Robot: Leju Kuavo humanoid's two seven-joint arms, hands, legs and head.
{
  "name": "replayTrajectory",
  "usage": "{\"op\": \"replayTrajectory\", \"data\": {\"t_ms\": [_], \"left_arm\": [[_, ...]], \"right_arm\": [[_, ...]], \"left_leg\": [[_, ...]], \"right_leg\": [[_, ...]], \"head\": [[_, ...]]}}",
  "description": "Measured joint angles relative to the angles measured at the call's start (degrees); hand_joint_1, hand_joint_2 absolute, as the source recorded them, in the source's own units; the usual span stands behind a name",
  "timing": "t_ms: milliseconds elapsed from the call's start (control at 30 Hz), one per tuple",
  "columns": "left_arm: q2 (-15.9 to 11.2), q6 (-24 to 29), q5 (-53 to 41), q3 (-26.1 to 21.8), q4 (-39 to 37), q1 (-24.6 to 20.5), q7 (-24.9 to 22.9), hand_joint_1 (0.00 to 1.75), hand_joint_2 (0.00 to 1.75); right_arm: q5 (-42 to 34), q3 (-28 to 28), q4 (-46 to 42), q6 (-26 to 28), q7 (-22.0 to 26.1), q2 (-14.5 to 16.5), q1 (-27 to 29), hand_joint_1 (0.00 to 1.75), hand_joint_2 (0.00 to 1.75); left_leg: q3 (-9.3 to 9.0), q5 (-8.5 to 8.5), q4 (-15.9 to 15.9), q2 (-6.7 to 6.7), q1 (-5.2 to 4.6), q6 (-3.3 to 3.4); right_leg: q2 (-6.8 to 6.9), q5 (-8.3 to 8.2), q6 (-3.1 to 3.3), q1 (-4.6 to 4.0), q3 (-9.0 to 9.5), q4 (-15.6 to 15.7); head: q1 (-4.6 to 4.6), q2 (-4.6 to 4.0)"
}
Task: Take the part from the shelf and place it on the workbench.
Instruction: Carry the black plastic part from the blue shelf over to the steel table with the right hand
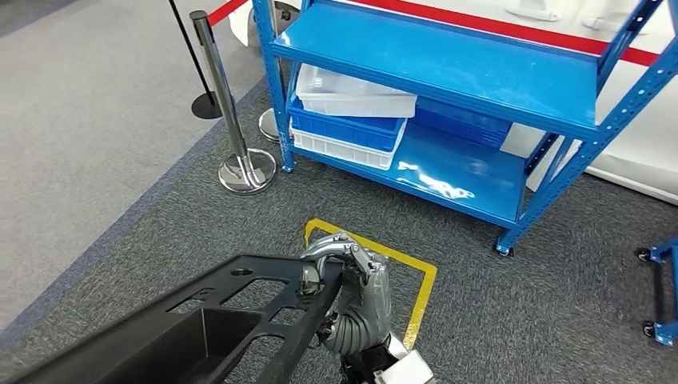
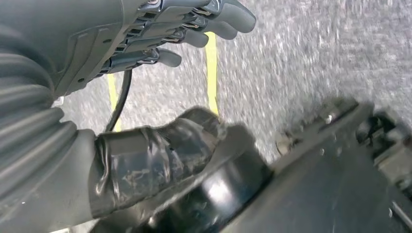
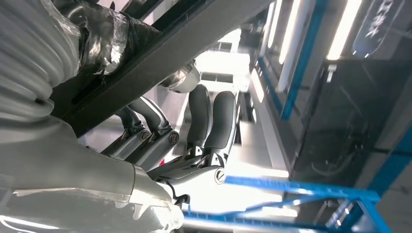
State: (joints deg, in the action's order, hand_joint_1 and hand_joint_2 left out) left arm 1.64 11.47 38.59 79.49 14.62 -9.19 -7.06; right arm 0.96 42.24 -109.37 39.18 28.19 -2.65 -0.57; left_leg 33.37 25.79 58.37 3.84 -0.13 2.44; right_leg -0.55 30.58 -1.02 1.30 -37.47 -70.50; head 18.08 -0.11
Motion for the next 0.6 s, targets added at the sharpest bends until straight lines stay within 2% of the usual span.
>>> {"op": "replayTrajectory", "data": {"t_ms": [67, 100, 133, 167, 200, 267, 333, 367, 400, 433, 467, 500, 567, 600], "left_arm": [[0.03, -0.86, -0.06, 0.0, 0.0, -0.28, -0.25, 0.0, 1.75], [0.04, -1.15, -0.05, 0.0, 0.0, -0.43, -0.35, 0.0, 1.75], [0.04, -1.29, -0.04, 0.0, 0.0, -0.51, -0.42, 0.0, 1.75], [0.02, -1.34, -0.04, 0.0, 0.0, -0.5, -0.44, 0.0, 1.75], [0.0, -1.36, -0.06, 0.0, 0.01, -0.46, -0.45, 0.0, 1.75], [0.0, -1.55, -0.37, 0.0, 0.02, -0.52, -0.52, 0.0, 1.75], [0.15, -1.97, -1.03, 0.0, 0.03, -0.76, -0.72, 0.0, 1.75], [0.26, -2.16, -1.42, 0.0, 0.04, -0.87, -0.85, 0.0, 1.75], [0.38, -2.26, -1.77, 0.01, 0.05, -0.98, -1.07, 0.0, 1.75], [0.48, -2.3, -2.08, 0.02, 0.06, -1.05, -1.3, 0.0, 1.75], [0.57, -2.27, -2.3, 0.03, 0.07, -1.09, -1.48, 0.0, 1.75], [0.65, -2.22, -2.42, 0.04, 0.07, -1.09, -1.65, 0.0, 1.75], [0.79, -2.14, -2.49, 0.05, 0.08, -1.11, -1.81, 0.0, 1.75], [0.86, -2.03, -2.48, 0.06, 0.09, -1.17, -1.83, 0.0, 1.75]], "right_arm": [[-2.37, 0.78, 0.42, -0.02, 1.07, -0.26, -0.64, 1.75, 1.75], [-3.21, 1.13, 0.61, -0.03, 1.44, -0.39, -0.87, 1.75, 1.75], [-3.69, 1.43, 0.78, -0.03, 1.65, -0.5, -1.05, 1.75, 1.75], [-3.97, 1.7, 0.92, -0.04, 1.74, -0.56, -1.2, 1.75, 1.75], [-4.09, 1.94, 1.09, -0.04, 1.77, -0.61, -1.42, 1.75, 1.75], [-4.17, 2.4, 1.42, -0.03, 1.75, -0.65, -1.76, 1.75, 1.75], [-4.03, 2.59, 1.53, -0.01, 1.8, -0.71, -1.76, 1.75, 1.75], [-3.95, 2.6, 1.53, 0.01, 2.01, -0.74, -1.64, 1.75, 1.75], [-3.9, 2.57, 1.53, 0.02, 2.38, -0.75, -1.47, 1.75, 1.75], [-3.89, 2.51, 1.53, 0.02, 2.87, -0.76, -1.29, 1.75, 1.75], [-3.9, 2.43, 1.53, 0.03, 3.33, -0.76, -1.13, 1.75, 1.75], [-4.0, 2.36, 1.53, 0.02, 3.73, -0.76, -1.02, 1.75, 1.75], [-4.84, 2.28, 1.53, -0.08, 4.44, -0.81, -0.93, 1.75, 1.75], [-5.73, 2.26, 1.53, -0.16, 5.01, -0.92, -0.9, 1.75, 1.75]], "left_leg": [[0.69, 0.49, 1.26, 1.48, 0.04, -0.71], [1.18, 0.6, 1.73, 2.09, 0.08, -1.09], [1.61, 0.57, 1.98, 2.69, 0.15, -1.46], [1.94, 0.41, 1.93, 3.26, 0.28, -1.73], [2.17, 0.36, 1.97, 3.05, 0.35, -2.0], [3.37, 1.65, 4.1, 0.48, 0.28, -2.53], [6.26, 4.78, 10.04, -2.53, 0.36, -3.05], [7.93, 6.24, 13.44, -3.01, 0.49, -3.23], [9.04, 6.94, 15.82, -3.16, 0.58, -3.3], [9.22, 6.69, 16.42, -3.27, 0.62, -3.29], [8.27, 5.47, 14.89, -3.46, 0.62, -3.18], [6.37, 3.64, 11.58, -4.0, 0.54, -2.94], [2.48, 1.28, 4.28, -6.35, -0.09, -2.26], [1.44, 0.95, 2.17, -7.2, -0.48, -1.85]], "right_leg": [[-2.36, -2.36, -0.11, 0.44, 2.76, 6.34], [-3.25, -2.63, -0.04, 0.5, 3.39, 7.92], [-3.62, -2.43, 0.17, 0.45, 3.51, 8.42], [-3.1, -2.56, 0.49, 0.43, 3.48, 8.48], [-2.48, -2.72, 0.85, 0.41, 3.49, 8.66], [-1.14, -2.96, 1.48, 0.52, 3.62, 9.02], [0.35, -2.99, 1.84, 0.3, 3.61, 9.17], [1.16, -2.97, 1.93, 0.15, 3.56, 9.18], [1.97, -2.93, 1.97, 0.03, 3.51, 9.18], [2.73, -2.89, 2.0, -0.07, 3.5, 9.18], [3.42, -2.84, 2.01, -0.16, 3.54, 9.18], [4.0, -2.78, 2.0, -0.23, 3.62, 9.19], [4.89, -2.7, 1.84, -0.35, 3.8, 9.28], [5.27, -2.68, 1.62, -0.39, 3.87, 9.38]], "head": [[0.15, 0.0], [0.3, 0.0], [0.44, 0.0], [0.56, 0.0], [0.58, 0.0], [0.71, 0.0], [0.84, 0.0], [0.84, 0.0], [0.85, 0.0], [0.86, 0.0], [0.86, 0.0], [0.88, 0.0], [1.06, 0.0], [1.4, 0.0]]}}
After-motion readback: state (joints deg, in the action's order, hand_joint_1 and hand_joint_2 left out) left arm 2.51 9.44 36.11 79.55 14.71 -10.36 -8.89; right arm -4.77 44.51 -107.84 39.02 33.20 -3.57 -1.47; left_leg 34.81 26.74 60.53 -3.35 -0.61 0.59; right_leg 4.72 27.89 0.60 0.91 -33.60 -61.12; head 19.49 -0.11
